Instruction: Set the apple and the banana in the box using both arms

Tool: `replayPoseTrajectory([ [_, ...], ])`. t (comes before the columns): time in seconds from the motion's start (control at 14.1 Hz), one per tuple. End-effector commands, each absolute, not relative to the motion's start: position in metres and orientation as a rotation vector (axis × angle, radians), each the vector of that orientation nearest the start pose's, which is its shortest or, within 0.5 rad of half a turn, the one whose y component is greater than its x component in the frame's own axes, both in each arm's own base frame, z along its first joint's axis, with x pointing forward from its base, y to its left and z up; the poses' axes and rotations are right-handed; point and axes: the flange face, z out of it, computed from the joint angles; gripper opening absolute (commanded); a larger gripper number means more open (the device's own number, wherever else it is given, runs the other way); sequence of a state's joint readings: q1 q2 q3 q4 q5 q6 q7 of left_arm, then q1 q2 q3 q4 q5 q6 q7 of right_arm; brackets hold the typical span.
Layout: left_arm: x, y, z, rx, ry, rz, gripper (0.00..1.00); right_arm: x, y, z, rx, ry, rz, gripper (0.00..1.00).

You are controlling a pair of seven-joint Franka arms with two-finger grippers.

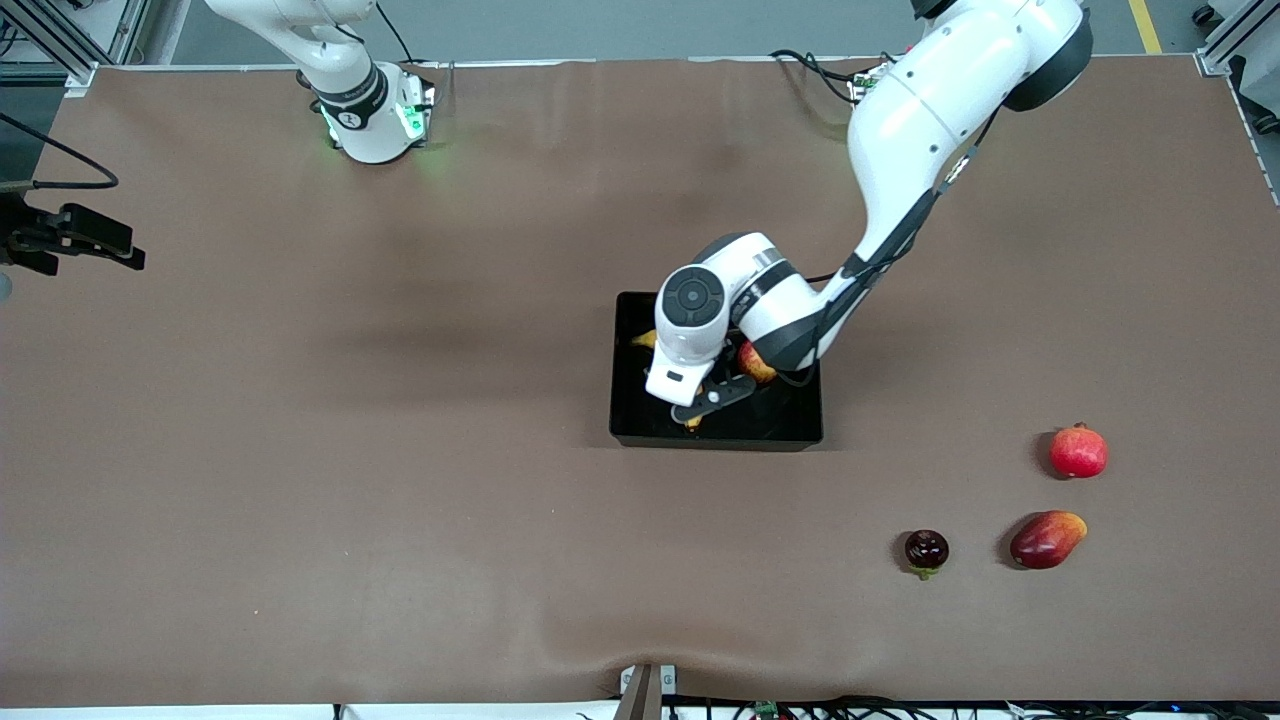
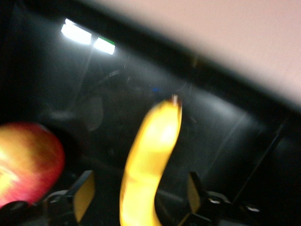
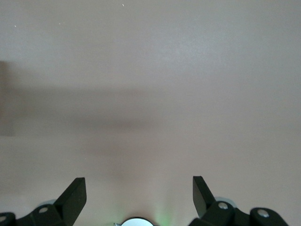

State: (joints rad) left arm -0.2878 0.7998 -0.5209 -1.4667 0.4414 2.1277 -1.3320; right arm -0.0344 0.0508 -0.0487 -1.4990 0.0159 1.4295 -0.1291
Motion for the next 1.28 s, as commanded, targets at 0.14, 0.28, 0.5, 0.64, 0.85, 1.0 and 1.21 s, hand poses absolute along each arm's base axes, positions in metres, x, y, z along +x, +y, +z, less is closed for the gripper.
replayPoseTrajectory([
  [0.14,0.592,-0.362,0.387,-2.984,-0.561,-0.155,1.0,0.548,-0.038,0.625,-3.098,-0.103,0.161,1.0],
  [0.28,0.599,-0.317,0.431,-2.956,-0.535,-0.119,1.0,0.548,-0.033,0.626,-3.097,-0.118,0.159,1.0],
  [0.5,0.613,-0.25,0.493,-2.967,-0.547,-0.157,1.0,0.549,-0.024,0.625,-3.098,-0.139,0.162,1.0],
  [0.64,0.615,-0.215,0.522,-2.951,-0.55,-0.183,1.0,0.55,-0.021,0.625,-3.099,-0.142,0.16,1.0],
  [0.85,0.61,-0.156,0.565,-2.93,-0.41,-0.191,1.0,0.55,-0.021,0.625,-3.099,-0.137,0.16,1.0],
  [1.0,0.604,-0.118,0.592,-2.974,-0.32,-0.18,1.0,0.551,-0.021,0.628,-3.1,-0.137,0.132,1.0],
  [1.21,0.585,-0.068,0.625,-3.029,-0.166,-0.135,1.0,0.551,-0.021,0.628,-3.101,-0.137,0.124,1.0],
])
